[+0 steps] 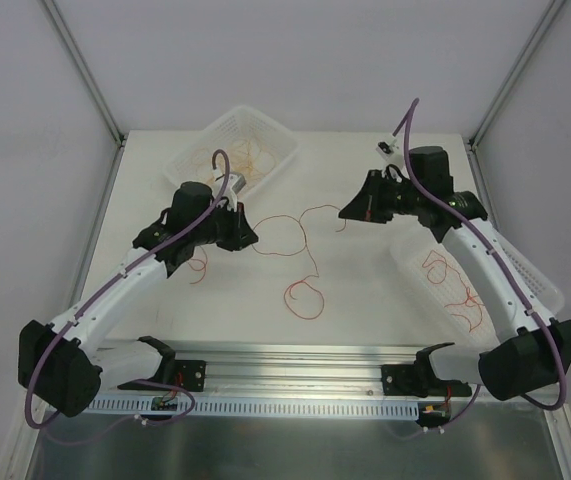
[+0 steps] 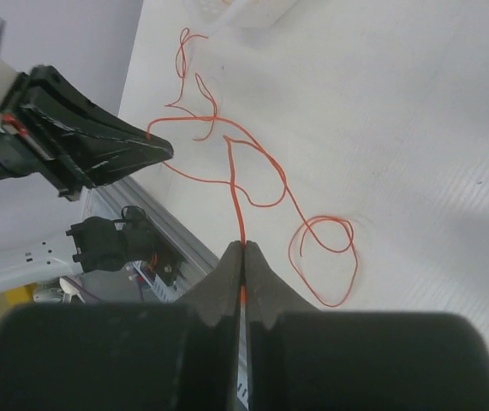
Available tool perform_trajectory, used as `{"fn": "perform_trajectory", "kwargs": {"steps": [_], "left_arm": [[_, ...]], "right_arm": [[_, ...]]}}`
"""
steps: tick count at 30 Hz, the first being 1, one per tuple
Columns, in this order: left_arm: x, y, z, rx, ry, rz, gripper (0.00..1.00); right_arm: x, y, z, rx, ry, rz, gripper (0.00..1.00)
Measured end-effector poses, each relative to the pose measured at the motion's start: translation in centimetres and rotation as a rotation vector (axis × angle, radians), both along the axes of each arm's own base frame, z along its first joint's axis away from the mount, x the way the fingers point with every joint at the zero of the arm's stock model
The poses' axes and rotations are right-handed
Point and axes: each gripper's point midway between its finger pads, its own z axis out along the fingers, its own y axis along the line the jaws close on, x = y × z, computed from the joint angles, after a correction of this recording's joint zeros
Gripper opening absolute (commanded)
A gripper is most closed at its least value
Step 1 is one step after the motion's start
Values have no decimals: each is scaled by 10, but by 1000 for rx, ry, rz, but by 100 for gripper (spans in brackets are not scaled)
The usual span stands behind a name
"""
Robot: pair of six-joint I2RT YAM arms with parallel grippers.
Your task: Untangle the cables
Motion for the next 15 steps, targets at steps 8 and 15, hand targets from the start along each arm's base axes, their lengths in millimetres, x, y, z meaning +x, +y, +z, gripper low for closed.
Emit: {"fn": "perform_trajectory", "kwargs": {"steps": [8,15], "left_arm": [[-6,-25,54,-112,-71,-150,0],[-16,-52,63,-148,-50,-279,0]], "right_arm": [[-20,20,-30,-3,91,100,1],[-43,71,-34,16,86,254,1]]}}
